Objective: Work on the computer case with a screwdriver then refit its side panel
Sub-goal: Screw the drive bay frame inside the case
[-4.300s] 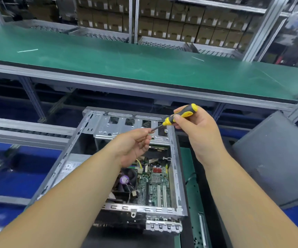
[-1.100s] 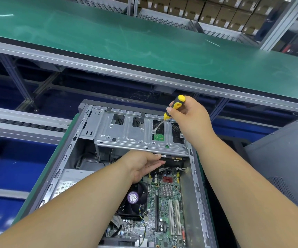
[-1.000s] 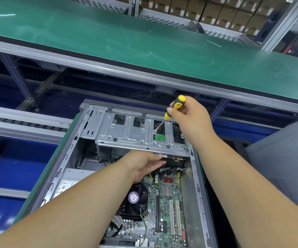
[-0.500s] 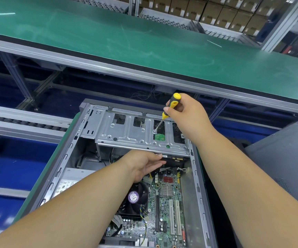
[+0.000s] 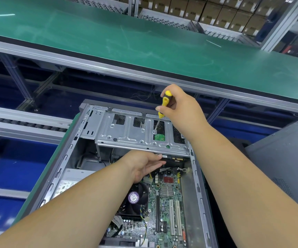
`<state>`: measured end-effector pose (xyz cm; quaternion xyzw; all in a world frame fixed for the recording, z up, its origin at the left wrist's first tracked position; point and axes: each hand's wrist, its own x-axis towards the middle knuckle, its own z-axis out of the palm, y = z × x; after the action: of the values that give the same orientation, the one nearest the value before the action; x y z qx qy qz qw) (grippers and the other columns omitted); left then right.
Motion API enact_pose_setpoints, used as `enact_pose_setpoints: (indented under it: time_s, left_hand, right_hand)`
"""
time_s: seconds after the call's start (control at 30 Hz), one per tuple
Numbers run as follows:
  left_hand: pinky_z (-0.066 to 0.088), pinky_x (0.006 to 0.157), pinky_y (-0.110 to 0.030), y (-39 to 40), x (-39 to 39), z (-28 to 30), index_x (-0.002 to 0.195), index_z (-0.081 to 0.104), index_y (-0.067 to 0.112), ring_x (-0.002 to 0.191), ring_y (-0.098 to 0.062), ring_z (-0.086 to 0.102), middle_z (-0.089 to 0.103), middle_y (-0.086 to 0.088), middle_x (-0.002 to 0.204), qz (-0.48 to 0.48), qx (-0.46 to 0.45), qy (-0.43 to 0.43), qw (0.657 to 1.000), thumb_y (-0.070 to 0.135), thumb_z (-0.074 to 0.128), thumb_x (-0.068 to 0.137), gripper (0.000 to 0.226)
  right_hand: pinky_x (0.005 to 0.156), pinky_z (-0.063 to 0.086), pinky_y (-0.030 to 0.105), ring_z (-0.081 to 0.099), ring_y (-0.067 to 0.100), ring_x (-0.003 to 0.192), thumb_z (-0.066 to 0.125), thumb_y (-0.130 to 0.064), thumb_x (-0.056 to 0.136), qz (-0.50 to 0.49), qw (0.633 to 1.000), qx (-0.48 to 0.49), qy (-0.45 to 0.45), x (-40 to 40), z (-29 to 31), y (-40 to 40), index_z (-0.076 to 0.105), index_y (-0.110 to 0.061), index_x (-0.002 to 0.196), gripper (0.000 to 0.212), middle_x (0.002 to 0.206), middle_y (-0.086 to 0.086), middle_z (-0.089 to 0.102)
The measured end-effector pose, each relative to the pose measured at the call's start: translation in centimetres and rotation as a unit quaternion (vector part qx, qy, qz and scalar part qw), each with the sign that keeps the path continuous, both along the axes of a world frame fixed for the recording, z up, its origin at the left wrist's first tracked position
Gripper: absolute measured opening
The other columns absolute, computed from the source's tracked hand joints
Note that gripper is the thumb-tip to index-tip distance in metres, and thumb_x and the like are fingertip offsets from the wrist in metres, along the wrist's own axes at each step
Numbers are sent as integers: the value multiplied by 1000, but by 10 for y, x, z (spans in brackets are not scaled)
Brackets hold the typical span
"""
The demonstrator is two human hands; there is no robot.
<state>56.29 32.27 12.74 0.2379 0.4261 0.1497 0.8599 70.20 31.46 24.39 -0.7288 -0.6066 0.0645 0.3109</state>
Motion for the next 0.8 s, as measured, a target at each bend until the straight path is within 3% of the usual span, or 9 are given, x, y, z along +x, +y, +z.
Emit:
enact_pose_setpoints:
  time_s: [0.07, 0.13, 0.2, 0.27, 0.4, 0.47, 0.53, 0.63, 0.8]
  left_hand:
    - [60, 63, -24, 0, 0, 0, 99, 61, -9, 83, -28, 74, 74, -16, 81, 1, -1, -2, 1000, -10, 69, 81, 19]
    - [60, 65, -25, 0, 0, 1, 97, 61, -9, 83, -28, 74, 74, -16, 81, 3, 0, -4, 1000, -11, 68, 81, 17]
    - [60, 65, -25, 0, 1, 1, 95, 62, -10, 82, -28, 74, 74, -16, 81, 5, 1, -7, 1000, -11, 68, 81, 15]
    - [60, 63, -25, 0, 1, 0, 95, 62, -10, 81, -28, 74, 74, -17, 82, 7, 2, -7, 1000, -11, 68, 81, 16]
    - [57, 58, -21, 0, 2, -1, 96, 62, -9, 78, -26, 74, 71, -18, 90, 7, 3, -5, 1000, -10, 67, 82, 15]
    - [57, 58, -21, 1, 2, -2, 96, 61, -9, 77, -25, 74, 71, -18, 91, 5, 4, -2, 1000, -10, 67, 82, 15]
    - [58, 59, -21, 1, 3, -3, 96, 62, -9, 79, -26, 74, 71, -18, 89, 5, 3, 0, 1000, -10, 67, 82, 15]
    - [58, 60, -21, 1, 3, -4, 94, 62, -9, 80, -26, 74, 73, -16, 84, 4, 5, 0, 1000, -10, 67, 82, 13]
    - [58, 61, -21, 2, 3, -5, 94, 62, -9, 81, -26, 74, 72, -17, 86, 3, 7, 2, 1000, -9, 66, 83, 12]
  right_hand:
    - [62, 51, 36, 59, 23, 74, 71, -39, 87, -25, 999, 21, -25, -4, -4, 5, 45, -27, 91, 29, 79, -2, 62]
    - [61, 49, 33, 59, 19, 75, 70, -35, 88, -56, 998, 41, -11, -7, -10, 9, 45, -25, 87, 27, 81, -4, 60]
    - [76, 56, 36, 65, 11, 86, 64, -18, 92, -41, 988, 62, 137, -11, -15, 10, 49, -26, 94, 17, 92, -7, 66]
    - [87, 56, 37, 69, 8, 94, 55, -8, 95, -5, 957, 79, 280, -12, -21, 9, 51, -31, 105, 26, 98, -8, 71]
    - [78, 47, 24, 59, 8, 79, 44, -32, 99, 39, 927, 110, 355, -15, -29, 9, 55, -33, 112, 17, 85, -6, 65]
    - [77, 44, 30, 54, 14, 79, 32, -40, 103, 62, 898, 130, 416, -14, -31, 10, 59, -28, 110, 31, 85, -1, 62]
    - [77, 46, 34, 57, 17, 85, 35, -38, 103, 70, 890, 147, 426, -13, -32, 10, 63, -21, 106, 33, 89, 1, 65]
    - [77, 50, 32, 64, 19, 91, 54, -29, 95, 63, 883, 152, 440, -12, -31, 14, 56, -20, 100, 11, 94, 2, 71]
    - [71, 41, 30, 52, 14, 72, 49, -31, 97, 72, 867, 162, 466, -10, -34, 16, 50, -21, 107, 15, 85, 0, 68]
